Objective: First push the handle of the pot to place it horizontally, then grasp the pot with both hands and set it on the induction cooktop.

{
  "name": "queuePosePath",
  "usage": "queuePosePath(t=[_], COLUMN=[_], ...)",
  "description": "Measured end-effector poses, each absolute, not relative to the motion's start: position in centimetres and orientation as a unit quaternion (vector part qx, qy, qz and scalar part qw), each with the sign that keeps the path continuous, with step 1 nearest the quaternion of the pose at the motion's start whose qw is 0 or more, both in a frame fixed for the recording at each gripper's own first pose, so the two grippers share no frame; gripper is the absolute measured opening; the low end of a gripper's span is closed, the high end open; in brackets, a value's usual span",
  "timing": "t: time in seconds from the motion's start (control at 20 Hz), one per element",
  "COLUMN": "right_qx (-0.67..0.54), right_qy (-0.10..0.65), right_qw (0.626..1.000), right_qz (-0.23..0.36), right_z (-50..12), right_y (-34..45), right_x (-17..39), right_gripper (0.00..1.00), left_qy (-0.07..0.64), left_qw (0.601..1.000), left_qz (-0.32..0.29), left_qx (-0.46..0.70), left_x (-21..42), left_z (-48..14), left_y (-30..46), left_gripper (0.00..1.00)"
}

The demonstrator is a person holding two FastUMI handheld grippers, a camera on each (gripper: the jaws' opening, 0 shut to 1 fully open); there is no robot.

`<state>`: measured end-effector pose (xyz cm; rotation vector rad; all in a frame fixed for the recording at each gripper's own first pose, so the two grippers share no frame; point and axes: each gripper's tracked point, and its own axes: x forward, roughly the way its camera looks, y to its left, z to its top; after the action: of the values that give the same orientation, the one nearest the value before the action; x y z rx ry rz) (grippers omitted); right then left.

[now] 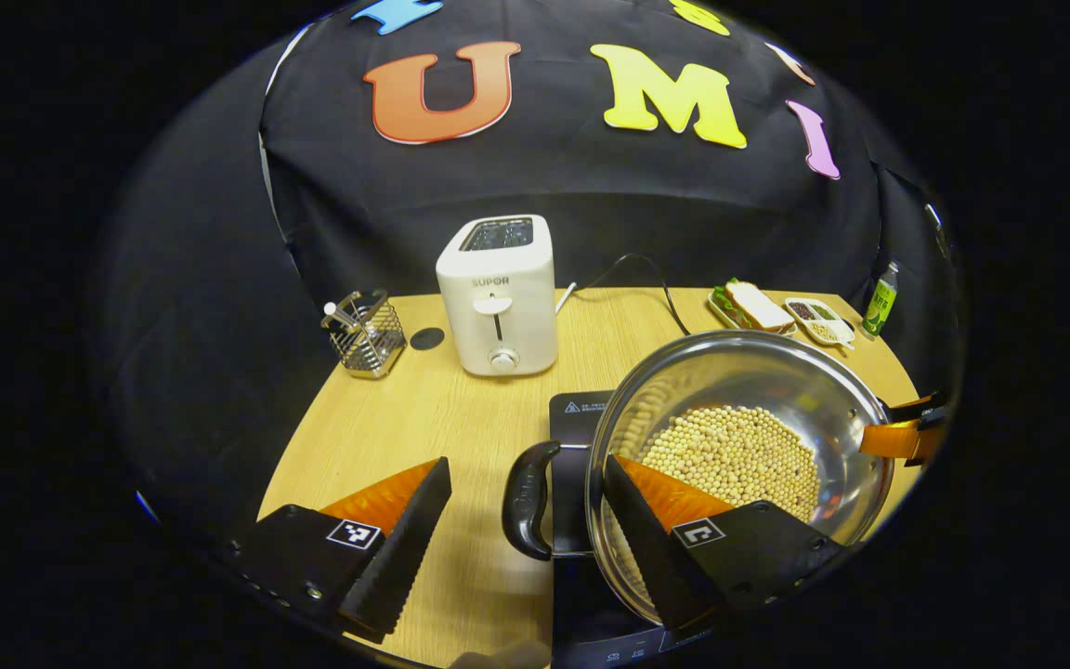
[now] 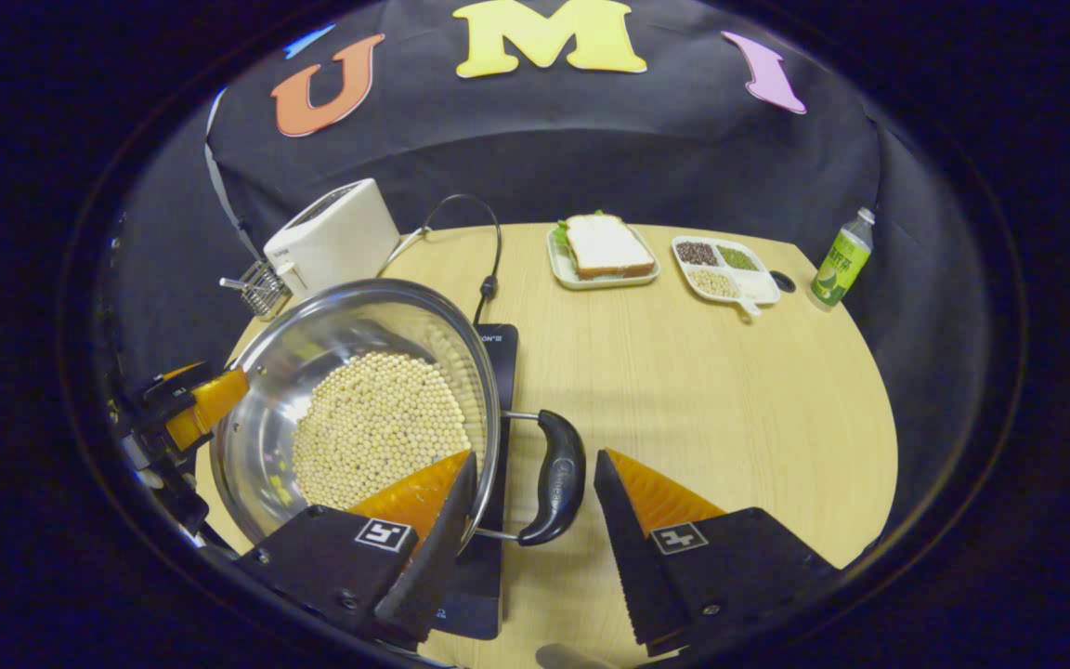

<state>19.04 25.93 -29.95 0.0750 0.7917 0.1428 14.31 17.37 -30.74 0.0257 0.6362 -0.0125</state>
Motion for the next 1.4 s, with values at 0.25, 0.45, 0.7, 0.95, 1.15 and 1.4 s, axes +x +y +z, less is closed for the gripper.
queuePosePath(t=[0.25,0.45,0.7,0.95,1.15,1.4], right_qx=[0.002,-0.033,-0.039,-0.029,-0.034,-0.017], right_qy=[0.333,0.284,0.233,0.170,0.129,0.088], right_qw=[0.939,0.952,0.964,0.978,0.985,0.992], right_qz=[0.089,0.106,0.120,0.114,0.109,0.086], right_z=[-26.6,-23.3,-18.3,-12.3,-8.4,-4.8], right_y=[25.4,24.8,22.9,18.1,13.4,6.6], right_x=[18.4,17.3,15.2,12.6,10.4,8.5], right_gripper=[0.80,0.77,0.78,0.78,0.88,1.00], left_qy=[0.282,0.242,0.186,0.125,0.093,0.059], left_qw=[0.959,0.970,0.982,0.992,0.995,0.998], left_qz=[0.003,0.000,-0.012,-0.014,-0.012,-0.006], left_qx=[0.018,0.019,0.029,0.029,0.015,0.018], left_x=[13.6,12.2,9.9,7.0,5.1,3.4], left_z=[-27.5,-23.6,-17.4,-10.4,-6.0,-1.0], left_y=[17.3,15.4,11.3,6.3,2.4,-1.8], left_gripper=[0.97,0.97,0.97,0.97,0.97,0.97])
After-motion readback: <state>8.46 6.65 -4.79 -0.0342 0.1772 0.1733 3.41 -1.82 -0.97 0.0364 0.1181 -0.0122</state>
